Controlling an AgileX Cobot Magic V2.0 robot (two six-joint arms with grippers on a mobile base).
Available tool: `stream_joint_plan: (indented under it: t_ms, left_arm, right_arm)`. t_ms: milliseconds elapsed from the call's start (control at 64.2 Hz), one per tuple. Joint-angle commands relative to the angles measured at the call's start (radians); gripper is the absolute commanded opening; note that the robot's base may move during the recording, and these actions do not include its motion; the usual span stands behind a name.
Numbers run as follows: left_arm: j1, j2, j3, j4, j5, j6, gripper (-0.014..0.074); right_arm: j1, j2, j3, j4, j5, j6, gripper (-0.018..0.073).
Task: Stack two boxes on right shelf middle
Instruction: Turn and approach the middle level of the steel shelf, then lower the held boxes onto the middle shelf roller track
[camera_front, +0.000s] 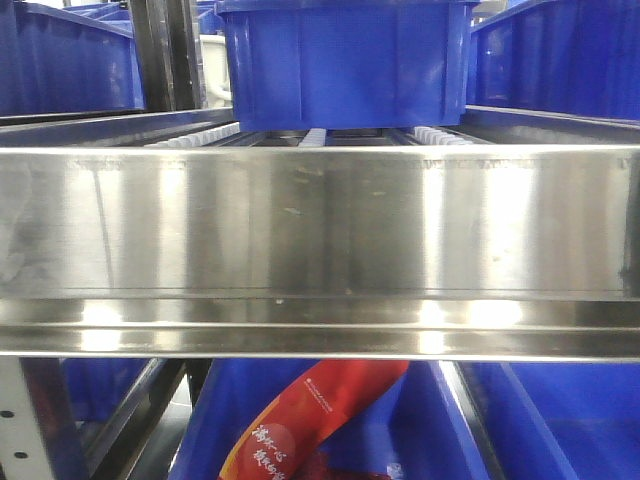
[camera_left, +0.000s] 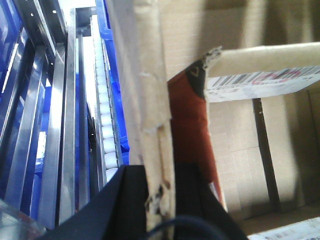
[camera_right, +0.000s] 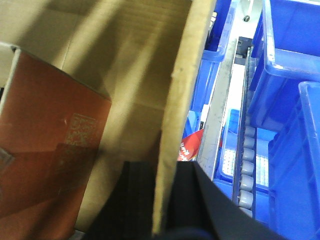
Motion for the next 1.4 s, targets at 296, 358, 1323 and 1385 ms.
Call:
stream_joint_plan:
  t_ms: [296,358,1323,1385]
  left_arm:
    - [-0.006,-0.011,-0.013,0.017,-0.065,0.001,-0.0111]
    - [-0.006,-0.011,-0.013,0.017,-0.065,0.001,-0.0111]
    - [0.003,0.076,0.248,0.106,-0.058,0.007,-0.0111]
    - [0.015,0.076,0.258,0.094,-0.058,0.007,-0.0111]
  right_arm:
    - [-0.002,-0.011,-0.010,0.010,-0.047,-0.014,-0.0151]
    - [-0.002,-0.011,-0.010,0.010,-0.047,-0.014,-0.0151]
    - [-0.002,0.205,-0.007,0.025,0.136,-0.014,-0.0151]
    - [-0.002,0.221,-0.007,0.027,0.136,-0.014,-0.0151]
